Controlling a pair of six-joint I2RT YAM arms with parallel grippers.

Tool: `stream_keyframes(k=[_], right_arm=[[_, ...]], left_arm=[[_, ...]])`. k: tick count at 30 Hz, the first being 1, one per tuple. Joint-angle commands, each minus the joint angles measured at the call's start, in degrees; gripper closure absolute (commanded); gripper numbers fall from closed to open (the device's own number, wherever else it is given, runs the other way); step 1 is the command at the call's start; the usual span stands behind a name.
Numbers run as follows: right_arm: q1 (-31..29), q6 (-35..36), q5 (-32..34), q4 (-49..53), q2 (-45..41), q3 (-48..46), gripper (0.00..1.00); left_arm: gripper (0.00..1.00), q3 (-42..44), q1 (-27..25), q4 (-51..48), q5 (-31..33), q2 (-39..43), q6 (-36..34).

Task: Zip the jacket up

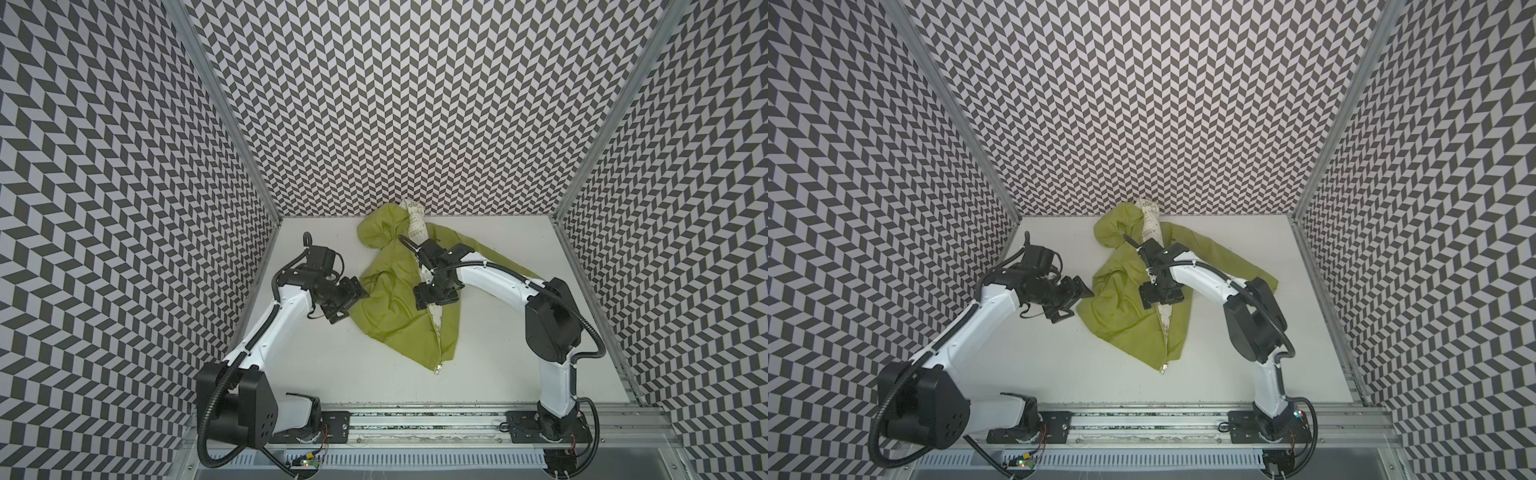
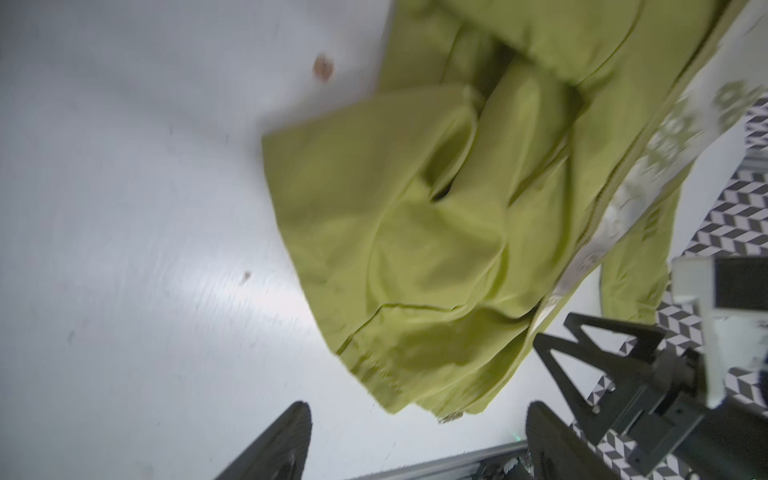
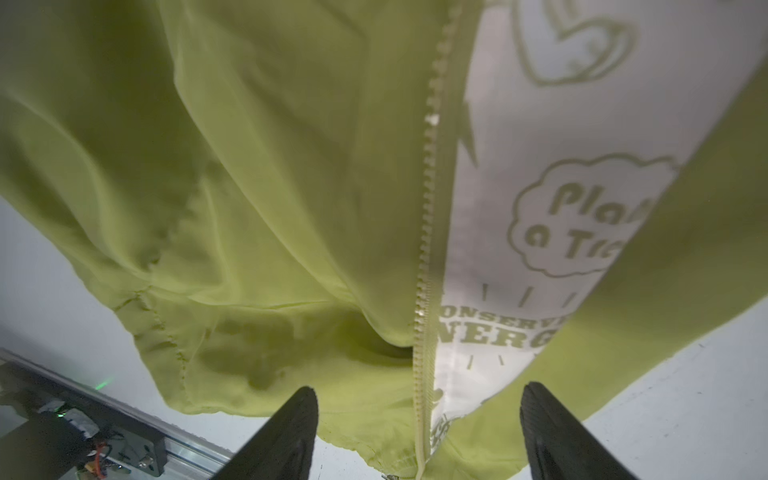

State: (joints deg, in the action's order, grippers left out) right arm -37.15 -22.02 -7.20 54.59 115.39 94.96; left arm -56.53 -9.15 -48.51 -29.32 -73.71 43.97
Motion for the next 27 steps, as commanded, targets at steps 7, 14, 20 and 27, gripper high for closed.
stream_keyframes(k=[7,14,20,27], right_arm=[[1.55,-2.29,6.94,1.21,1.56,5.70,0.27],[4.05,-1.62,12.99,-3.73,3.75,17.13,0.28],[5.47,-2.15,19.76,-7.62,11.07,29.23,0.33],[5.51,1.92,22.96,-6.52,23.51,44.73,0.22]], left_arm=[[0.18,10.08,-2.44,14.35,-1.28,0.51,8.39],[0.22,3.91,-3.81,12.40,2.83,-2.76,2.08],[0.26,-4.82,-10.62,8.90,7.80,-9.85,-7.15],[0.21,-10.24,-18.10,11.43,10.56,-16.78,-12.71]])
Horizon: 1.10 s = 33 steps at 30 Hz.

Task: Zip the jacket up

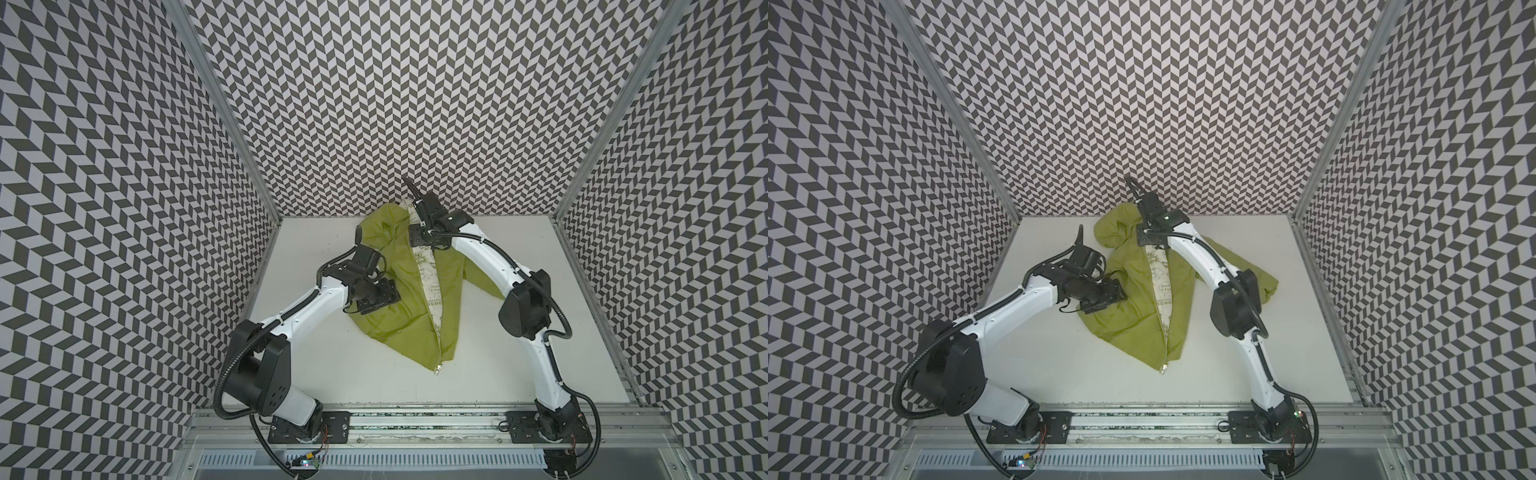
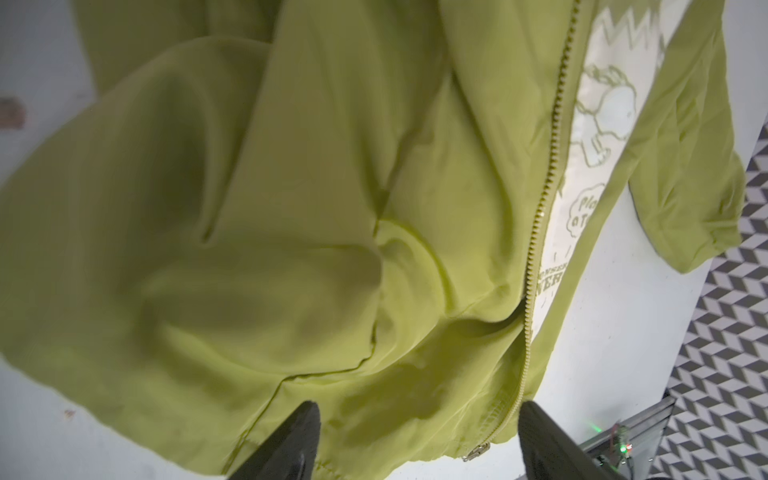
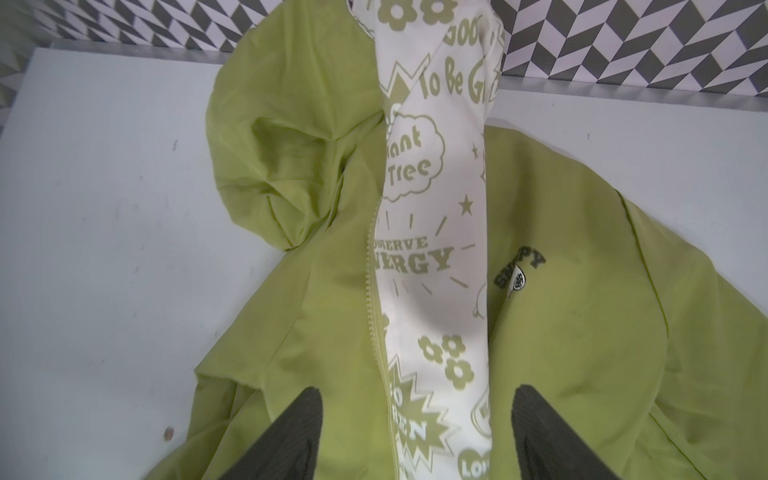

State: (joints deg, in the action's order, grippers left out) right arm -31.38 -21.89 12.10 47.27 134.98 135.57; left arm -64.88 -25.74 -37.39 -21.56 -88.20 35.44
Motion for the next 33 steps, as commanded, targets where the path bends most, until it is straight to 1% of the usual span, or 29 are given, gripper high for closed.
stream_keyframes(k=[1,4,7,9,11,13,14,15,16,17,19,20,21,26,33], right_arm=[[-0.20,2.18,3.81,0.48,5.23,5.29,0.20],[-0.03,3.20,2.87,-2.36,7.14,5.58,0.15],[0.41,3.20,2.03,-2.94,9.06,6.97,0.13],[1.33,1.69,0.49,-1.71,10.86,8.98,0.15],[2.28,0.17,-1.54,-0.41,12.53,10.70,0.20],[3.13,-0.82,-2.98,0.69,13.77,11.48,0.24],[3.53,-1.24,-3.65,1.16,14.27,11.47,0.24],[3.93,-1.40,-4.20,1.50,14.66,11.43,0.26],[4.28,-1.76,-4.76,2.04,15.07,11.47,0.27],[4.76,-2.13,-5.65,2.57,15.43,11.39,0.27],[5.82,-3.01,-7.24,3.50,15.67,11.08,0.27],[6.41,-3.34,-7.89,3.78,15.59,10.61,0.27],[6.96,-3.59,-8.46,3.97,15.35,10.15,0.27],[10.01,-3.64,-9.41,3.59,11.50,5.39,0.30],[16.05,-3.12,-9.45,3.68,4.66,-4.43,0.35]], left_arm=[[0.21,-2.33,-2.38,0.83,2.79,-3.40,-4.61],[0.21,-3.09,-4.89,2.69,1.74,-6.46,-5.81],[0.21,-2.74,-6.57,4.25,0.93,-9.18,-6.15],[0.23,-1.72,-7.37,5.22,0.52,-11.10,-6.01],[0.26,-0.64,-7.95,5.93,0.17,-12.43,-5.93],[0.31,0.16,-8.41,6.41,0.20,-13.50,-5.82],[0.37,0.49,-8.52,6.44,0.10,-14.04,-5.74],[0.46,0.77,-8.54,6.52,-0.06,-14.48,-5.62],[0.60,1.11,-8.54,6.72,-0.15,-14.99,-5.33],[0.72,1.37,-8.54,6.72,-0.06,-15.31,-5.13],[0.87,1.51,-8.45,6.72,-0.15,-15.61,-4.54],[0.97,1.58,-8.43,6.83,0.00,-15.49,-4.30],[1.00,1.69,-8.38,6.76,0.44,-15.13,-4.01],[1.00,3.84,-7.14,7.14,1.41,-13.62,-2.08],[1.00,8.94,-4.92,8.60,1.06,-15.28,1.13]])
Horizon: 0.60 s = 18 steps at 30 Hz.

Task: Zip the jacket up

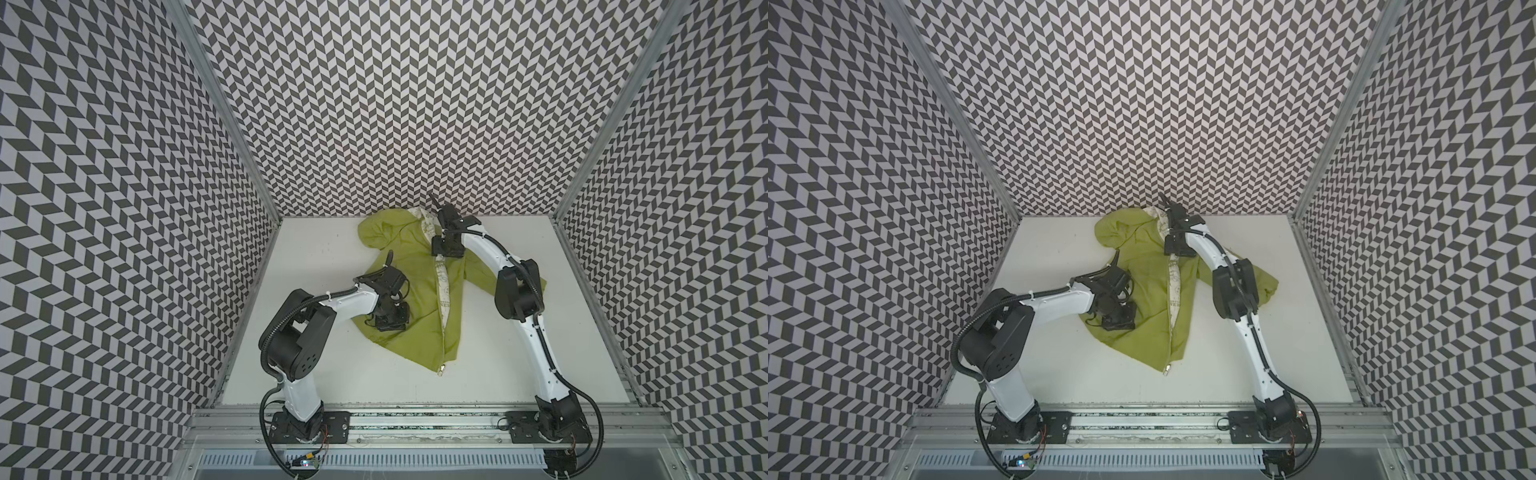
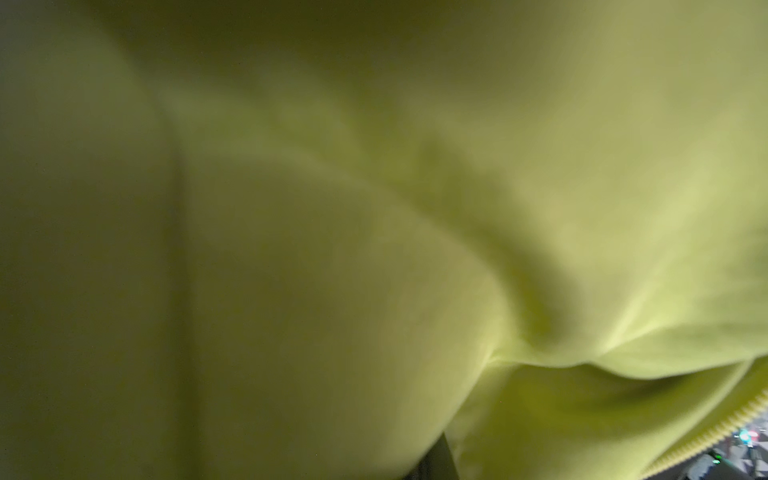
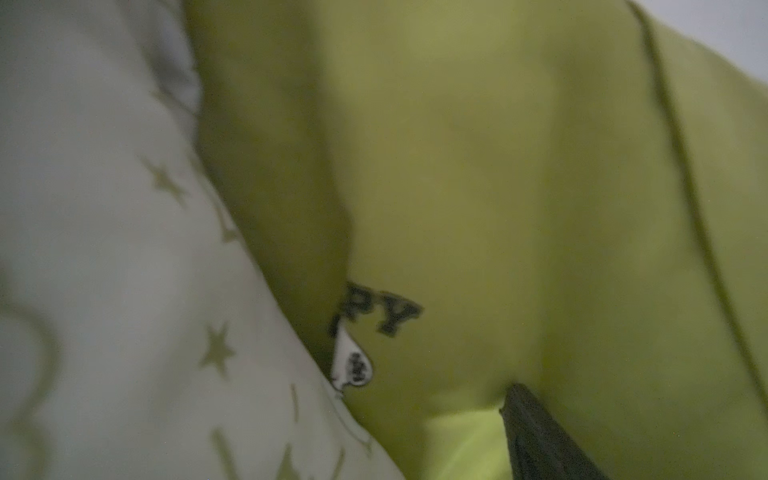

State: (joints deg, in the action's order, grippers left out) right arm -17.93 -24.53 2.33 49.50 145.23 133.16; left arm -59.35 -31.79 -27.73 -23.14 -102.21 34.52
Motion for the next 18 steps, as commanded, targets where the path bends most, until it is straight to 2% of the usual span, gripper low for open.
stream_keyframes(k=[1,8,15,16,18], right_arm=[[3.79,-0.60,0.16,1.65,-6.47,-3.82,0.35],[10.25,-2.03,-4.50,3.56,-13.01,-10.48,0.41],[8.65,-1.55,-7.38,1.31,-20.80,-15.44,0.43],[8.13,-1.55,-8.20,0.69,-22.03,-16.59,0.42],[7.21,-1.57,-9.38,0.23,-23.88,-18.65,0.41]], left_arm=[[1.00,4.07,1.28,-0.67,2.57,-1.26,2.55],[1.00,4.49,1.82,-0.86,3.01,0.43,3.53],[1.00,1.02,1.91,-4.24,4.12,5.01,2.69],[0.93,0.33,1.91,-4.96,4.32,6.04,2.45],[0.74,-0.46,1.64,-5.33,4.24,8.43,1.74]])
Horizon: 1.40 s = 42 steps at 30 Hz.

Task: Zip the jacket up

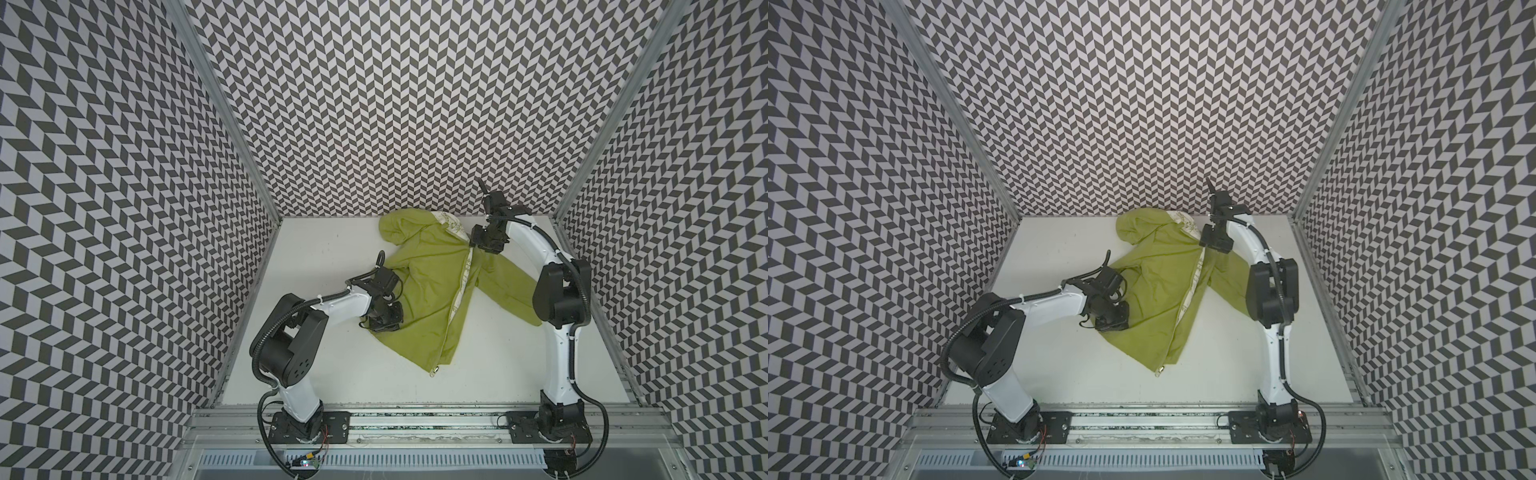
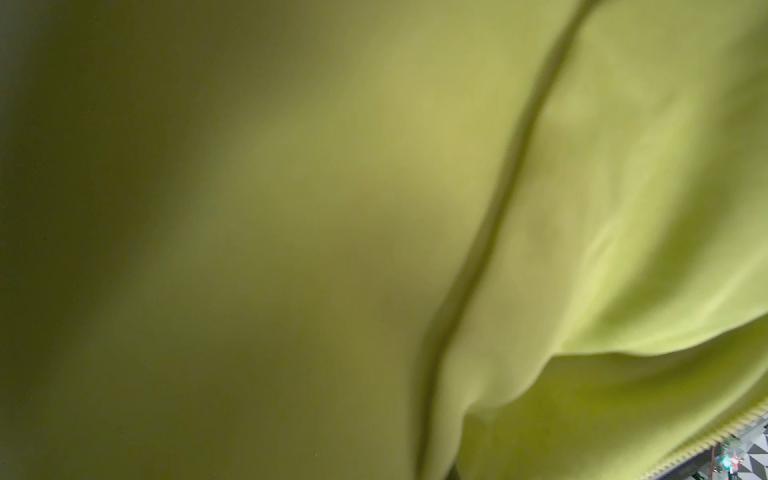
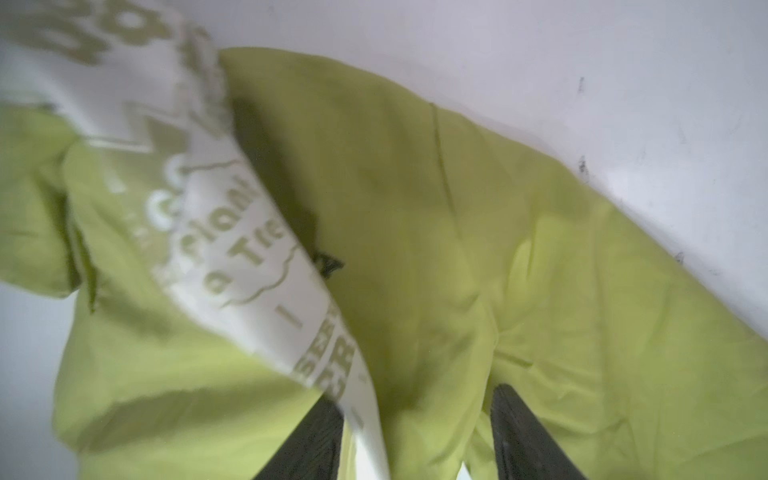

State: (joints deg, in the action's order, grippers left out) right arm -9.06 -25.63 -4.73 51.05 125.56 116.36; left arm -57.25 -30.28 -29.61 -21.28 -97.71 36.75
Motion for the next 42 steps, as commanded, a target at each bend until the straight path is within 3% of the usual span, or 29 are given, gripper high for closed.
stream_keyframes(k=[1,4,6,12,17,19,22,26,29,38,42], right_arm=[[-2.35,-0.42,-3.10,-1.70,-4.96,-2.90,0.40],[-3.82,-0.26,-4.22,-2.22,-5.89,-5.50,0.37],[-4.47,-0.38,-4.48,-1.89,-5.40,-6.22,0.35],[-5.00,-0.80,-3.31,1.07,-2.27,-7.50,0.37],[-5.12,-0.82,-2.68,0.74,-1.33,-11.28,0.43],[-5.11,-0.83,-2.62,0.65,-0.98,-12.62,0.46],[-5.18,-0.82,-3.42,-0.53,-1.01,-14.72,0.56],[-5.16,-0.48,-5.81,-1.46,-1.34,-14.97,0.87],[-5.00,-0.89,-8.22,-2.62,-2.85,-14.91,0.99],[-5.33,-6.20,-27.56,-19.56,-8.06,-17.29,1.00],[-6.52,-9.04,-32.98,-24.75,-6.39,-15.37,1.00]], left_arm=[[0.62,-2.83,-0.08,-3.56,2.46,5.22,-0.94],[0.36,-3.30,-0.97,-3.98,2.71,8.04,-2.70],[0.27,-3.43,-2.03,-3.97,2.68,8.91,-4.36],[0.22,-5.67,-7.62,-7.94,6.41,4.12,-8.60],[0.23,-5.33,-10.77,-8.01,9.27,-0.70,-8.15],[0.27,-5.22,-10.98,-7.59,9.74,-2.29,-7.63],[0.51,-6.18,-10.96,-7.70,10.00,-4.28,-7.49],[0.86,-9.09,-10.86,-9.62,11.53,-3.69,-7.64],[1.00,-11.15,-10.21,-11.62,13.74,-1.48,-7.48],[1.00,-11.64,-0.64,-18.91,20.93,13.05,-5.99],[1.00,-9.11,5.03,-19.78,18.49,18.34,-7.38]])
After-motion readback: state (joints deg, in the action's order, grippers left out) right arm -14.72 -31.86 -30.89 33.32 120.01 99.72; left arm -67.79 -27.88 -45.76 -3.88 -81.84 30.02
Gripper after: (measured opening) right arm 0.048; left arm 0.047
